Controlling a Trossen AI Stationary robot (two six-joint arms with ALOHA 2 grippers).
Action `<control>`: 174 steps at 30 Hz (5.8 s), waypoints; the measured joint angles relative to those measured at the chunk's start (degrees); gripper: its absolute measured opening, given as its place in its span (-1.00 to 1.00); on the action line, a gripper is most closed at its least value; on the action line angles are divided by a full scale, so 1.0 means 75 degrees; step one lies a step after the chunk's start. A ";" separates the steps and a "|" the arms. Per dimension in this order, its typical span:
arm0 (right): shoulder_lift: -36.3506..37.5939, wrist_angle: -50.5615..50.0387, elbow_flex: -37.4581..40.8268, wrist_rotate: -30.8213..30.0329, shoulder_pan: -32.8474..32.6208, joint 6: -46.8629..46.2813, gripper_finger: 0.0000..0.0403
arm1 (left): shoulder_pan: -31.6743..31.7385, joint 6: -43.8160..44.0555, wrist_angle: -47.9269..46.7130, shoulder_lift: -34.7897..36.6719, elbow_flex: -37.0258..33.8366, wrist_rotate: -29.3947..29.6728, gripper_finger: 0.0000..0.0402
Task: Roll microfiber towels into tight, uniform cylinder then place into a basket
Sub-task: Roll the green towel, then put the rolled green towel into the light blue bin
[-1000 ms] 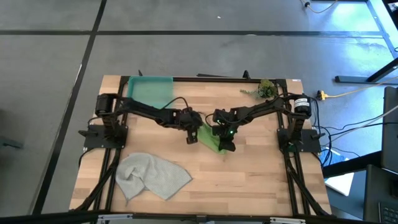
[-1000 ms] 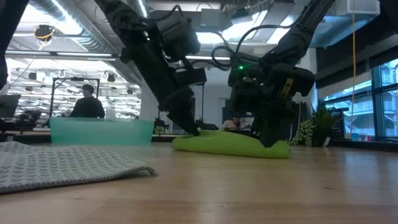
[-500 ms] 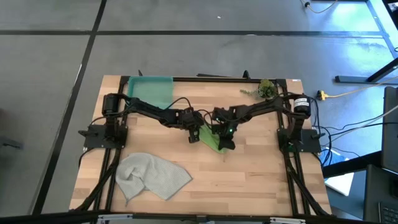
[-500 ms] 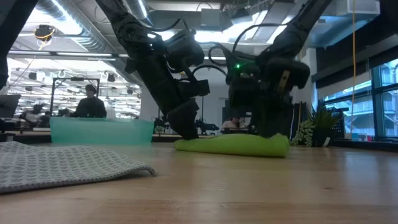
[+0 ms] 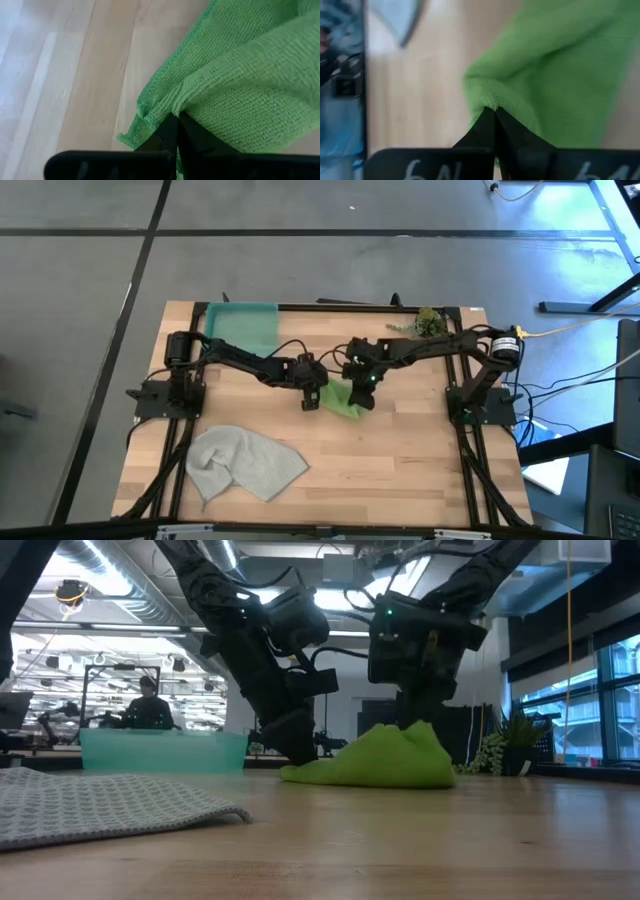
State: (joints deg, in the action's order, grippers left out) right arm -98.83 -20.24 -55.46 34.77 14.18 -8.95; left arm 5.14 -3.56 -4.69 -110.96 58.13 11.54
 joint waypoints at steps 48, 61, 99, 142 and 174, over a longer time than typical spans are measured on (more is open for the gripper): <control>0.0000 0.0002 0.1049 -0.0608 0.1946 -0.0359 -1.00 | -0.0256 -0.0521 -0.0813 0.0641 -0.0067 0.1207 -1.00; 0.0001 0.0127 0.1055 -0.0661 0.1946 0.0228 -0.75 | -0.0258 -0.0351 -0.0753 0.0665 -0.0055 0.1498 -0.90; 0.0000 0.0159 0.1058 -0.1015 0.1934 0.0026 -0.24 | -0.0178 -0.0342 0.0066 0.0718 -0.0026 -0.0240 -0.54; 0.0977 0.3003 0.2804 -0.3172 0.0164 0.1663 -0.24 | -0.0101 0.0223 0.0052 0.0347 -0.0020 -0.0236 -0.57; 0.0761 0.3838 0.2840 -0.3169 0.0162 0.2410 -0.24 | -0.0476 0.0224 -0.0117 0.1154 -0.0029 0.0252 -0.57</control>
State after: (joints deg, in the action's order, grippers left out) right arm -93.12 8.54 -34.16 11.00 15.40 9.13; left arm 1.57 -1.88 -5.56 -102.30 57.91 13.43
